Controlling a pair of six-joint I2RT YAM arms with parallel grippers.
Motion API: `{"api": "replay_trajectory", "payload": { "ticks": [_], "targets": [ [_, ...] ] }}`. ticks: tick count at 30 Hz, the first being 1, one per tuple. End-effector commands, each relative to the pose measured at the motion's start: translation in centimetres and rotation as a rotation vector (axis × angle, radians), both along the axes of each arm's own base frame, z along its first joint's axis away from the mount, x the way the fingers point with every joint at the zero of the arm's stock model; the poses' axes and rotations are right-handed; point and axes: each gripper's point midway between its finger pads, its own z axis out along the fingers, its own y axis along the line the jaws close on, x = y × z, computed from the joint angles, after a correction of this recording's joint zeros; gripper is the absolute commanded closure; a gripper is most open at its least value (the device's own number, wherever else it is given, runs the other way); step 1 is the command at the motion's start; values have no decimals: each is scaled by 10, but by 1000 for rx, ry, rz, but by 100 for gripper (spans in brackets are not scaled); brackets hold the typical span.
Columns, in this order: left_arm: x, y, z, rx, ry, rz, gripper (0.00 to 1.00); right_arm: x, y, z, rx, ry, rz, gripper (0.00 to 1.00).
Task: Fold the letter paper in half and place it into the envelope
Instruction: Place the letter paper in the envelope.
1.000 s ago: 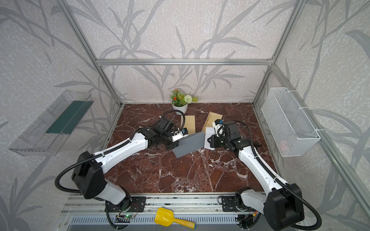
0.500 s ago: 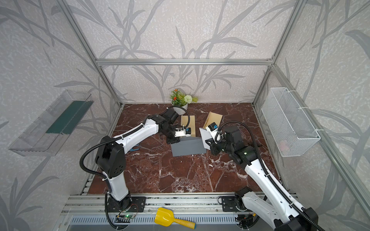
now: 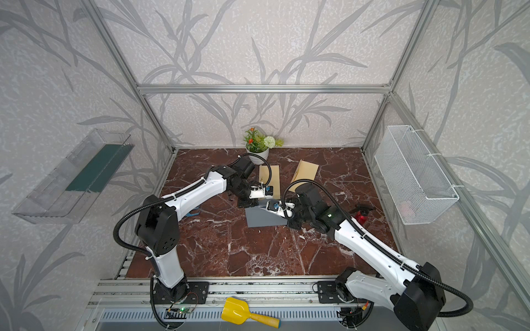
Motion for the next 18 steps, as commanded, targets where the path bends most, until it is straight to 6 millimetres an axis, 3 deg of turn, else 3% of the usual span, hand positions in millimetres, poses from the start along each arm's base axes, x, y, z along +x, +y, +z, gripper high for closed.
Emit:
{"api": "replay_trajectory", "payload": {
  "ticks": [1,7,18],
  "targets": [
    [-9,-2,17,-52,-15,-45,100,11,0,1,-105,-120,70,100],
    [-13,-2,19,-38,-16,-64,100,29,5,-14,-254,-234,120,100],
    [-22,-5,20,-58,1,-113,100,47,10,-10,-314,-364,119,100]
  ]
}}
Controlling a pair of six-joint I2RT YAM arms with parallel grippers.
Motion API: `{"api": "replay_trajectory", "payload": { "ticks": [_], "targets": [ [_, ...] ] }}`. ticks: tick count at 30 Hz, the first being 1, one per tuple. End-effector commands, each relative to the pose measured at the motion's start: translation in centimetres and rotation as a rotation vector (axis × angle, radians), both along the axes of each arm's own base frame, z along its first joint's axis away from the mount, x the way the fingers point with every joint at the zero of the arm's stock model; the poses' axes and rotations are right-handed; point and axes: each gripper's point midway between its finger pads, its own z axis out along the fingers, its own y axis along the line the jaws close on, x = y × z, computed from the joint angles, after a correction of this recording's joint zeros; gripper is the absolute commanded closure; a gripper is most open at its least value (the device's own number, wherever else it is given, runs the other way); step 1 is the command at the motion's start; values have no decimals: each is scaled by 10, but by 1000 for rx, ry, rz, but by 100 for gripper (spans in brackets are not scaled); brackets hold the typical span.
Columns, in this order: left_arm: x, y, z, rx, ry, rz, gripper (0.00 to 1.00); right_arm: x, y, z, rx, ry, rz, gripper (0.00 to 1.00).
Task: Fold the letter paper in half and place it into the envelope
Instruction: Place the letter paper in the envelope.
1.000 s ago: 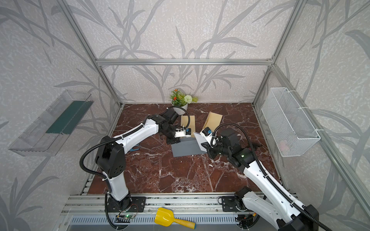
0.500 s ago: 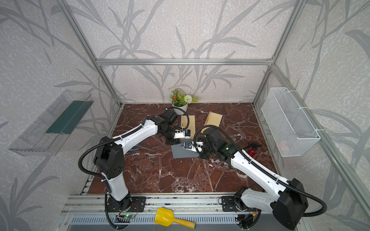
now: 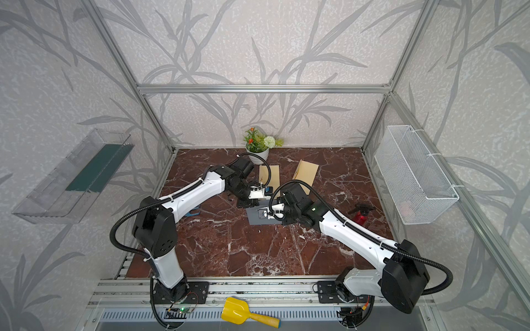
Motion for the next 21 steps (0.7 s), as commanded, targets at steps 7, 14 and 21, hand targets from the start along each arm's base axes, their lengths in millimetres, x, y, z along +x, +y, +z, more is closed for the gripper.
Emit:
{"api": "replay_trajectory", "payload": {
  "ticks": [7,14,21],
  "targets": [
    [-22,0,11,-35,35,-83,100,16,4,2,-79,-107,28,100],
    [-26,-2,13,-43,51,-101,100,12,3,-9,-104,-64,35,100],
    [-28,-4,18,-66,51,-111,100,13,0,-24,-128,-46,9,100]
  ]
}}
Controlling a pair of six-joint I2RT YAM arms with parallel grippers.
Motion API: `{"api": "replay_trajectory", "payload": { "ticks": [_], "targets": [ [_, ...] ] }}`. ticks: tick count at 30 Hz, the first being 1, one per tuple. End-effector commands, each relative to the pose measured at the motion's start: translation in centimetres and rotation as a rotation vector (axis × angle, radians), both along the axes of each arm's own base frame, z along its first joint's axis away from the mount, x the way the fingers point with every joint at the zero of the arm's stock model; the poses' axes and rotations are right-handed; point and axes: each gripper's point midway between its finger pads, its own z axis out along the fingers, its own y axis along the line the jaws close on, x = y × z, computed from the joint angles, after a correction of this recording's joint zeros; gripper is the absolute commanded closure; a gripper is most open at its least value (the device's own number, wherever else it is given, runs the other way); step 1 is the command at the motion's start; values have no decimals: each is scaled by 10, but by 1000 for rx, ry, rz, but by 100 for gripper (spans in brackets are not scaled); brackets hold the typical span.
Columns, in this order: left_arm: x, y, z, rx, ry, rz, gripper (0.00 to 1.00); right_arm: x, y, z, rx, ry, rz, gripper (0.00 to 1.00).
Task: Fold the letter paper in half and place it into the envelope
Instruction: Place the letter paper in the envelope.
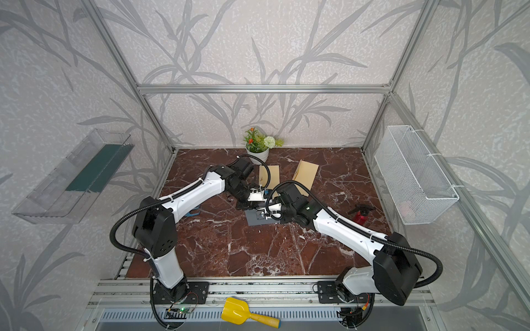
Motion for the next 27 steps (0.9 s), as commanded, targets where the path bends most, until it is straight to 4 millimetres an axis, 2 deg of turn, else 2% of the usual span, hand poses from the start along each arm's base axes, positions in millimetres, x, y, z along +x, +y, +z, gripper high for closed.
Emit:
{"api": "replay_trajectory", "payload": {
  "ticks": [1,7,18,27],
  "targets": [
    [-12,-2,17,-43,4,-45,100,0,-1,-6,-36,-4,0,100],
    [-12,-3,18,-48,10,-43,100,-2,-3,-15,-50,-1,-26,100],
    [-12,-4,17,-53,18,-37,100,-22,-15,-36,-89,131,-105,100],
    [-11,-3,18,-51,20,-33,100,-23,-22,-38,-110,158,-199,98]
  ]
}}
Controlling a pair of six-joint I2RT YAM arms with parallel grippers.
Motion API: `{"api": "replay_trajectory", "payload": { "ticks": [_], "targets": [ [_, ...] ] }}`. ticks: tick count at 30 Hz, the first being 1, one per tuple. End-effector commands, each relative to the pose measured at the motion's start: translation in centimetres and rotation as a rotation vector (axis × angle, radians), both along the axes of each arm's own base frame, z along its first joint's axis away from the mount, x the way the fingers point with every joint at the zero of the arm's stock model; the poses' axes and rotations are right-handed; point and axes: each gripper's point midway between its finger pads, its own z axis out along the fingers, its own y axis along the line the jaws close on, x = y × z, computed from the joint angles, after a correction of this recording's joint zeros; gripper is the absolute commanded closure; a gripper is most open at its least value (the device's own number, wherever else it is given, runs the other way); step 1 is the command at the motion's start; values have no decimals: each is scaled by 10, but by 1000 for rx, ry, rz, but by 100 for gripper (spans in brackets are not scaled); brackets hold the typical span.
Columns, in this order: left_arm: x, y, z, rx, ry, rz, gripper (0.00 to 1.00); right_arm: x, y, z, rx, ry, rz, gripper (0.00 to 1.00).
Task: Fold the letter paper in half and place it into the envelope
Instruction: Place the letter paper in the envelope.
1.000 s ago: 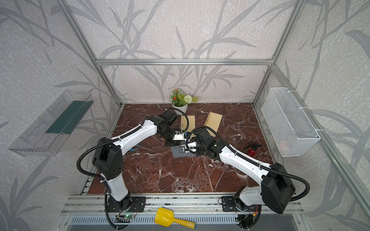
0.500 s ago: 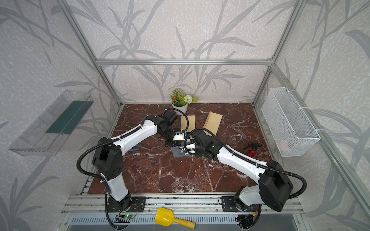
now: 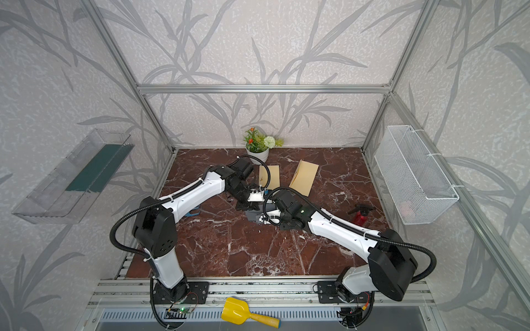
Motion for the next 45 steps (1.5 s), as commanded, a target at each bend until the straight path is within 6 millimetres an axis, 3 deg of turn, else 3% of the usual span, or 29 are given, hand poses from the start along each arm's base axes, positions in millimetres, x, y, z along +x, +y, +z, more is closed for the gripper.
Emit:
{"api": "replay_trajectory", "payload": {
  "ticks": [1,7,14,16,20,23,32,45],
  "targets": [
    [-5,-2,17,-35,-3,-24,100,-3,-8,-4,-23,38,-74,96],
    [-5,-1,16,-32,1,-23,100,0,-7,9,33,40,-151,76],
    [-5,-1,16,-27,3,-21,100,-2,-5,27,105,44,-198,68],
    [-5,-1,16,-24,6,-19,100,-5,-3,32,136,52,-199,72],
    [-4,0,18,-22,4,-16,100,-6,-3,37,163,46,-210,95],
    [-5,-1,18,-23,5,-19,100,-5,-5,35,146,34,-222,100],
    [-4,-2,17,-22,19,-15,100,-12,-1,18,79,45,-204,100],
    [-5,-4,19,-37,30,-17,100,-1,6,-2,28,85,-284,96]
  ]
}}
